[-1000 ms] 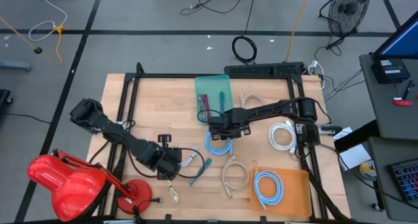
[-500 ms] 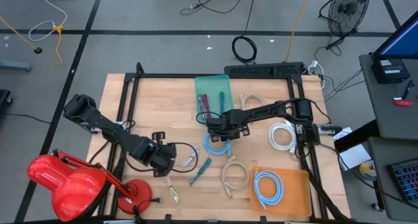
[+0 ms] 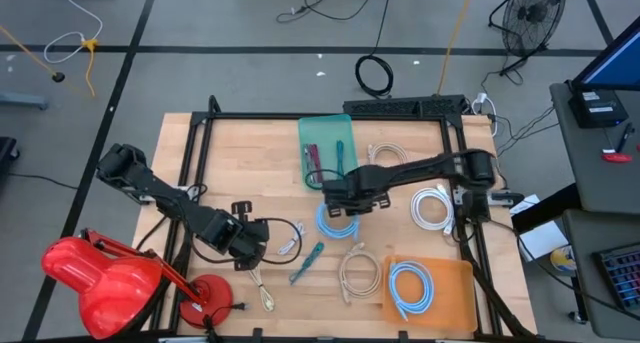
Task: Pick & Place USB Port
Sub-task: Put the light blue charger cable into the orange bin
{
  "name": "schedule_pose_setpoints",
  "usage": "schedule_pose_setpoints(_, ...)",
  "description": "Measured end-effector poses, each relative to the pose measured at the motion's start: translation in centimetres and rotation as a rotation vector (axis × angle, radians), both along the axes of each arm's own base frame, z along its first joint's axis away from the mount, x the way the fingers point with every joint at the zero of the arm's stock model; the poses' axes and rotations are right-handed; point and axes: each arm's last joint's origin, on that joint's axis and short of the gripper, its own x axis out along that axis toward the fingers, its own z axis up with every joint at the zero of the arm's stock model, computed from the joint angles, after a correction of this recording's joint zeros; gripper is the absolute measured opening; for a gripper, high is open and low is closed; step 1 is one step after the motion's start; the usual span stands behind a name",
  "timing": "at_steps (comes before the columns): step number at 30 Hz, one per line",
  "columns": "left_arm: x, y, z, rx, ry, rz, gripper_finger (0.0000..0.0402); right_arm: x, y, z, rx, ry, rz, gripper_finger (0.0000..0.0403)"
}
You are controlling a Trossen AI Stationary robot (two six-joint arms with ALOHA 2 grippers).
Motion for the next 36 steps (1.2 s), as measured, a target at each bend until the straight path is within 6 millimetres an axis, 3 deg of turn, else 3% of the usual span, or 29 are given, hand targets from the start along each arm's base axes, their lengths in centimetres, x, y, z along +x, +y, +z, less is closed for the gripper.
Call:
schedule_pose_setpoints(9, 0.4, -0.2, 0.1, -0.01, -0.043, -0.024, 0.0021, -5.8, 4.0, 9.5, -0.012, -0.153, -0.086, 0.0032)
schedule_pose_setpoints(14, 0.4, -0.2, 0.1, -0.01, -0.043, -0.024, 0.0021, -10.1, 8.6, 12.0, 0.044, -0.106, -0.135, 0.0032)
schedule_pose_setpoints(19, 0.4, -0.2, 0.1, -0.01, -0.043, -0.024, 0.0021, -13.4, 13.2, 12.2, 0.102, 0.017, -0.194, 0.0032)
schedule_pose_setpoints(24, 0.4, -0.2, 0.1, -0.009, -0.043, -0.027, 0.0021, -15.2, 16.7, 11.5, 0.139, 0.11, -0.205, 0.0032)
schedule_pose_setpoints(30, 0.2, -0.5, 0.1, -0.007, -0.038, -0.038, 0.0021, -16.7, 18.8, 10.1, 0.131, 0.322, -0.17, 0.0032)
schedule_pose_setpoints(36, -0.4, -0.8, 0.0, 0.002, -0.01, -0.025, 0.0021, -17.5, 19.7, 9.3, 0.063, 0.383, -0.142, 0.0032)
